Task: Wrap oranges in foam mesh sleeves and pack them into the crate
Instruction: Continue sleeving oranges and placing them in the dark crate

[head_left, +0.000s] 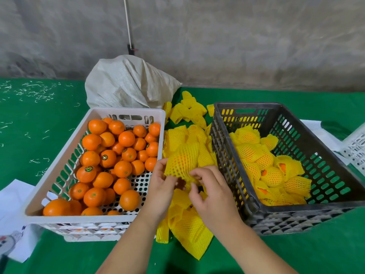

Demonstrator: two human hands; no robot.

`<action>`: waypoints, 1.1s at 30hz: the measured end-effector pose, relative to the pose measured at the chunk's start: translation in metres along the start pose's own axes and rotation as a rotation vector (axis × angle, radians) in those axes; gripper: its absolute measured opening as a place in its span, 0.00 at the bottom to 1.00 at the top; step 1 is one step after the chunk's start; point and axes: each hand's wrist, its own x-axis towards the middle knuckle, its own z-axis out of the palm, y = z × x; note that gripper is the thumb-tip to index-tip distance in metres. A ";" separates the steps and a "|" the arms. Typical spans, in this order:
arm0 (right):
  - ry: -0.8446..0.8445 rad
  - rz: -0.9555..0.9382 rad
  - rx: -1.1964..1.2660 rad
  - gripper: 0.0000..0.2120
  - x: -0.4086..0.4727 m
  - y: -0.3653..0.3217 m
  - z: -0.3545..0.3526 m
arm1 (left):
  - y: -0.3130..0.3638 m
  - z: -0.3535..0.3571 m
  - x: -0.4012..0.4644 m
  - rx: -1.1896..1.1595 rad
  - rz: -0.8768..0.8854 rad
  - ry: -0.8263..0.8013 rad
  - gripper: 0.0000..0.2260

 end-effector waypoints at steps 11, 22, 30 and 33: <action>0.154 0.060 0.035 0.15 0.013 0.000 -0.007 | 0.007 0.002 -0.016 0.194 0.074 -0.138 0.27; 0.104 0.512 0.429 0.18 0.002 -0.003 -0.004 | 0.004 -0.006 -0.008 0.270 0.165 0.013 0.40; 0.015 0.568 0.563 0.17 0.004 0.011 -0.004 | 0.003 -0.004 -0.007 0.365 0.226 -0.055 0.37; 0.013 0.580 0.523 0.07 0.010 0.015 -0.009 | -0.001 -0.004 -0.007 0.382 0.199 -0.084 0.40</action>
